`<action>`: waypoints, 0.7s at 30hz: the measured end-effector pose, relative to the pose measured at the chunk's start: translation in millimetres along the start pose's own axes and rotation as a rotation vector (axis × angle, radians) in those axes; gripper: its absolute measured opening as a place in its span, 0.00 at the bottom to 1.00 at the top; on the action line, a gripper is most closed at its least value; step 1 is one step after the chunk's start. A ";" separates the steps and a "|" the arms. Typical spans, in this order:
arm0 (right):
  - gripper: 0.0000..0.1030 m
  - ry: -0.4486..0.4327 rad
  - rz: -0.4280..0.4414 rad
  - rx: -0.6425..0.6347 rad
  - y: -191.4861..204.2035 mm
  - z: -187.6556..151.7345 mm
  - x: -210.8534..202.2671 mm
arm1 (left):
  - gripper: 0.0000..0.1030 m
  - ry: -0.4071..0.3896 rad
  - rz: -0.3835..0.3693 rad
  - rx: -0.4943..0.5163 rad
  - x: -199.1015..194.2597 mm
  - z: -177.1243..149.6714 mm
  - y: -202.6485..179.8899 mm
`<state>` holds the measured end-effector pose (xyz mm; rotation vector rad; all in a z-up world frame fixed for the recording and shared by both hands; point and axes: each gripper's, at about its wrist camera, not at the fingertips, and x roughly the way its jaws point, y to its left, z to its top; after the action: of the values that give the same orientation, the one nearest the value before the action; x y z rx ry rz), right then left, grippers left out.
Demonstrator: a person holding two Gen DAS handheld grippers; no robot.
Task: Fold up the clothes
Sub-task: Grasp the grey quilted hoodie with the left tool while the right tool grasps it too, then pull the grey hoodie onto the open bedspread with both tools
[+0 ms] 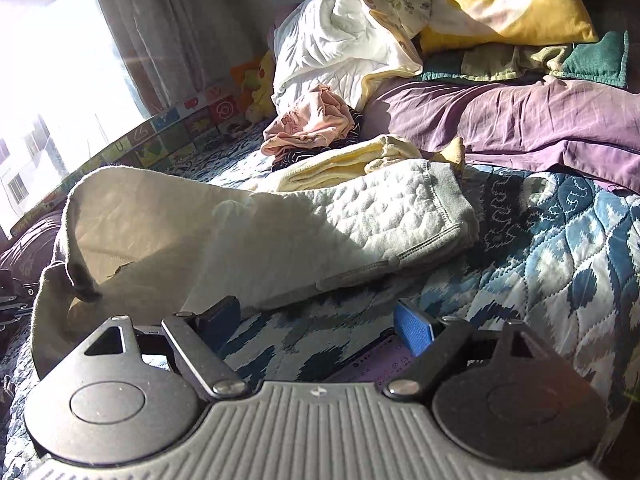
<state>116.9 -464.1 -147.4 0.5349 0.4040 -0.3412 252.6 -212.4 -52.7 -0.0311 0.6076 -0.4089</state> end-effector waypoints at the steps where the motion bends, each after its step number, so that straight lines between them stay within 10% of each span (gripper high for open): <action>1: 0.81 0.002 0.005 -0.004 2.3 -0.6 0.1 | 0.06 -0.003 0.016 -0.015 -7.7 -2.1 9.9; 21: 0.67 0.125 0.164 -0.176 91.6 -43.9 10.9 | 0.06 0.057 0.376 -0.324 -151.0 -85.1 214.2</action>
<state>151.9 -368.1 -148.4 0.4153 0.5024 -0.1126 170.7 49.9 -71.4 -0.2119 0.7142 0.0559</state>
